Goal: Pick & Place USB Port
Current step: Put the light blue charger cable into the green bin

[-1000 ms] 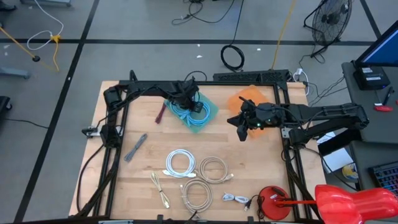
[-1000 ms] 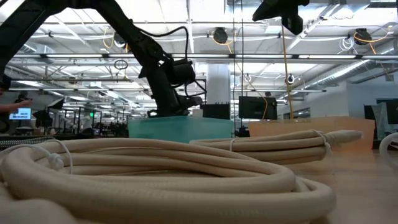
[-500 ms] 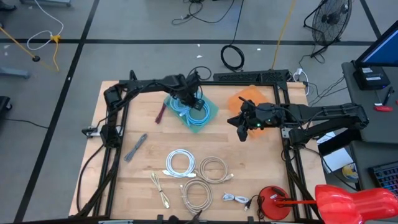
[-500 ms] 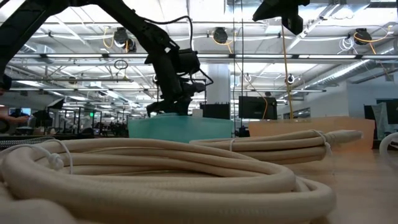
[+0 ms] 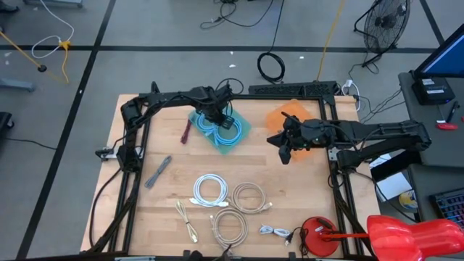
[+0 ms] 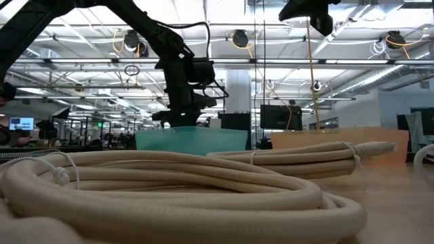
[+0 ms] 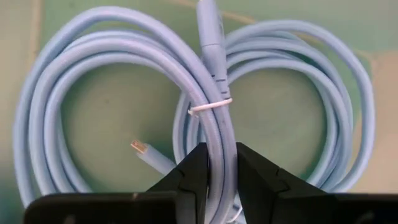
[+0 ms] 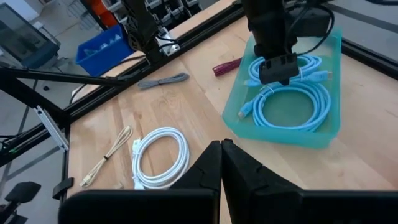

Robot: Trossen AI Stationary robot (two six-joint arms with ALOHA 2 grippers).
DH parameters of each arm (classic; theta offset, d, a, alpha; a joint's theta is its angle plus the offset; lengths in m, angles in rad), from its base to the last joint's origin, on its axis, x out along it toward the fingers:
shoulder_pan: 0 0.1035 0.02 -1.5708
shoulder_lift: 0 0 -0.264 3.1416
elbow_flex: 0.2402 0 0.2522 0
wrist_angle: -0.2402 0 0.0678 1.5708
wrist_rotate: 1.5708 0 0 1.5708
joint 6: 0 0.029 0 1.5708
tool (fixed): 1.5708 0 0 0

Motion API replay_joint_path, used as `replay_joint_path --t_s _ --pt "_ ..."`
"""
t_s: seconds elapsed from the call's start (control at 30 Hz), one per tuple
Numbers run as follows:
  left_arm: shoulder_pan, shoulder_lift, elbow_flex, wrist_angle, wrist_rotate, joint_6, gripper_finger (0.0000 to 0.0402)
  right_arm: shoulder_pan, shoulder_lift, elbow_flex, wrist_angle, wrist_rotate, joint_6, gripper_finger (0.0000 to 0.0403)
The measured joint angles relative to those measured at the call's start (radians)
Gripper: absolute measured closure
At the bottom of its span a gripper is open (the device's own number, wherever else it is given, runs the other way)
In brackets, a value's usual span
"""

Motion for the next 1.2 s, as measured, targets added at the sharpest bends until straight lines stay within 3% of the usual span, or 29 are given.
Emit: replay_joint_path --t_s 0.6,0.7,0.97,1.2 --pt "-0.006 0.000 0.013 -0.080 -0.019 0.034 0.0328 0.000 -0.001 0.000 -0.001 0.002 0.000 0.0403" --pt "-0.006 0.000 0.013 -0.078 -0.029 0.034 0.0306 0.000 -0.001 0.000 -0.001 0.002 0.000 0.0403" --pt "-0.006 0.000 0.013 -0.077 -0.056 0.013 0.0204 0.000 -0.001 0.000 -0.001 0.002 -0.004 0.0403" --pt "-0.017 -0.057 0.013 -0.071 -0.056 0.037 0.0191 -0.007 -0.001 0.000 -0.001 0.002 -0.008 0.0403"
